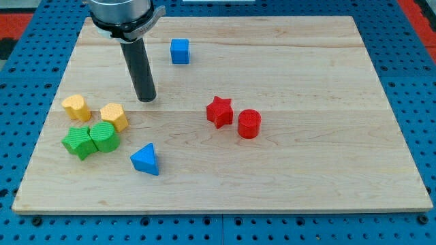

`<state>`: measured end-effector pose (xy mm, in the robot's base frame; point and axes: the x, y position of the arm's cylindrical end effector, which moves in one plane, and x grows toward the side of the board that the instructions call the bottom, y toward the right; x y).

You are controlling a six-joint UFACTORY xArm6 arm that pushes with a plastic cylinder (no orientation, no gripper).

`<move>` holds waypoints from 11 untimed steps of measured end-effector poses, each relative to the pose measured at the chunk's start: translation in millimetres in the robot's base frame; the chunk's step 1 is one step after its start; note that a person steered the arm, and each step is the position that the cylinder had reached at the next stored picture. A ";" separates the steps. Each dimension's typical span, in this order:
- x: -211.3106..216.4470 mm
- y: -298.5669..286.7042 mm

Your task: Slightly push the red star close to red circle

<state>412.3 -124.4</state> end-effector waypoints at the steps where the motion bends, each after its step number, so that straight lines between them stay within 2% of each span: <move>1: 10.2 22.5; 2: 33.0 68.0; 3: 37.3 89.4; 4: 68.4 93.7; 6: 78.0 133.9; 8: 98.2 106.0; 9: 97.3 117.4; 11: 86.8 200.4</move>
